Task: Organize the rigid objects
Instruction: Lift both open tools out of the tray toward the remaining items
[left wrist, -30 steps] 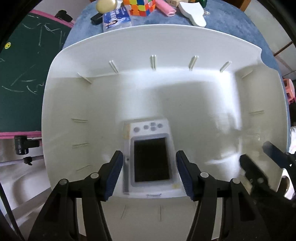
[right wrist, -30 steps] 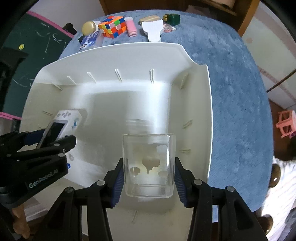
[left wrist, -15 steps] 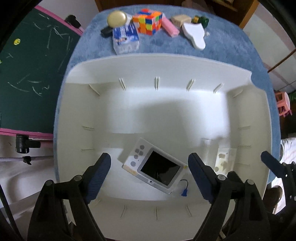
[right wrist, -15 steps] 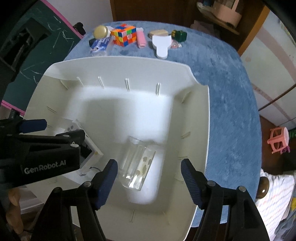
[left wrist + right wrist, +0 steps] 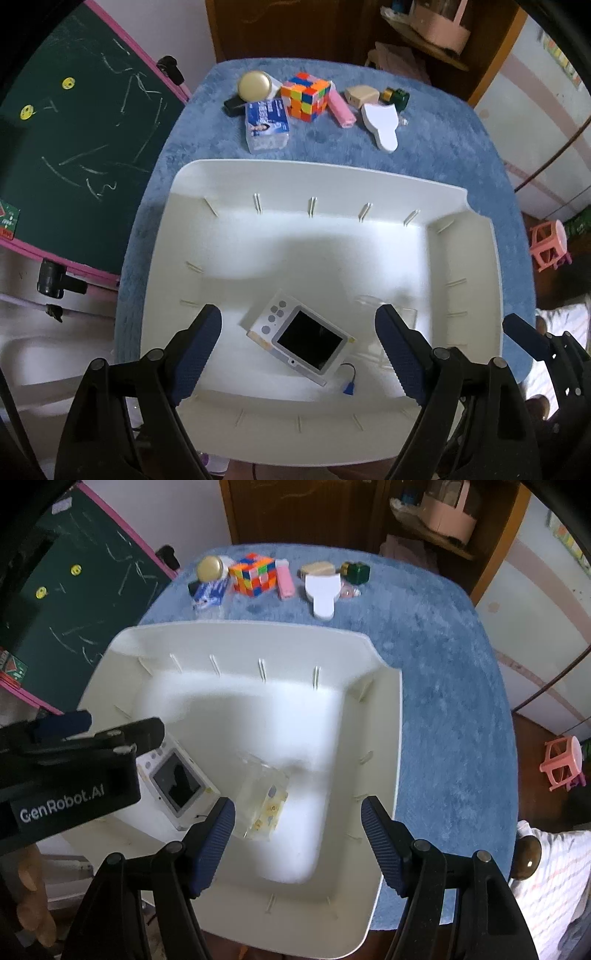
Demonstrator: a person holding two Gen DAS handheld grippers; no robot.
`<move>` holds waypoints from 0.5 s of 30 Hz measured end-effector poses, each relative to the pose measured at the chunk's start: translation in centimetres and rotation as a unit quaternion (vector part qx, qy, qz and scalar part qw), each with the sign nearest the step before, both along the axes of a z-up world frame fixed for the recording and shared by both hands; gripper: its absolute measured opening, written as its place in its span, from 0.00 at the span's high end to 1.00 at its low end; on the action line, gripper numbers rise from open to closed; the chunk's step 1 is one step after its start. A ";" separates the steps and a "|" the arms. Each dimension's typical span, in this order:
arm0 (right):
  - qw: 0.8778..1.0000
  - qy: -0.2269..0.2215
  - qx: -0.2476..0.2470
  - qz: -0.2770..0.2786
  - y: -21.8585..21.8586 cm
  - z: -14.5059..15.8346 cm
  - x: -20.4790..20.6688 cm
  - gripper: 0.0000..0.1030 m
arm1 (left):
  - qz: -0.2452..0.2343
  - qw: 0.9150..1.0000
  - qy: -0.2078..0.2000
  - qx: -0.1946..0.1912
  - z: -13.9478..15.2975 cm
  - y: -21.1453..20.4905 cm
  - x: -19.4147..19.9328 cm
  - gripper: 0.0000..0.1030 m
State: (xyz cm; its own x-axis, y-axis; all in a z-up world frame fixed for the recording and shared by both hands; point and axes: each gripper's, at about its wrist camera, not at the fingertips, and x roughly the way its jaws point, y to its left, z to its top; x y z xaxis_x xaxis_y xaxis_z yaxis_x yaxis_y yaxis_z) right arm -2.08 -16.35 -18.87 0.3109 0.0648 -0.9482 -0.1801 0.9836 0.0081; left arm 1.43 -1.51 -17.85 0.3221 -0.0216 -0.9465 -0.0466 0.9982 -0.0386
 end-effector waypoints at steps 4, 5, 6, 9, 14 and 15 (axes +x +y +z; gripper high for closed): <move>0.999 -0.027 0.019 0.003 -0.3 1.4 -0.5 0.30 | 0.000 1.000 -0.025 -0.001 1.6 0.1 -1.1 0.16; 0.999 -0.034 0.023 0.003 -0.4 1.9 -0.6 0.30 | -0.001 0.999 -0.032 -0.001 2.0 0.1 -1.3 0.16; 0.999 -0.042 0.028 0.004 -0.5 2.3 -0.7 0.30 | -0.003 0.999 -0.043 0.002 2.6 0.0 -1.7 0.16; 0.997 -0.060 0.041 0.012 -0.6 3.4 -1.0 0.30 | -0.004 0.998 -0.066 0.015 4.2 -0.2 -2.4 0.16; 0.995 -0.079 0.065 0.016 -1.2 5.3 -1.2 0.30 | -0.004 0.995 -0.096 0.007 7.3 -0.3 -3.4 0.16; 0.994 -0.084 0.072 0.015 -1.3 5.9 -1.3 0.30 | -0.003 0.995 -0.102 0.006 7.8 -0.2 -3.5 0.16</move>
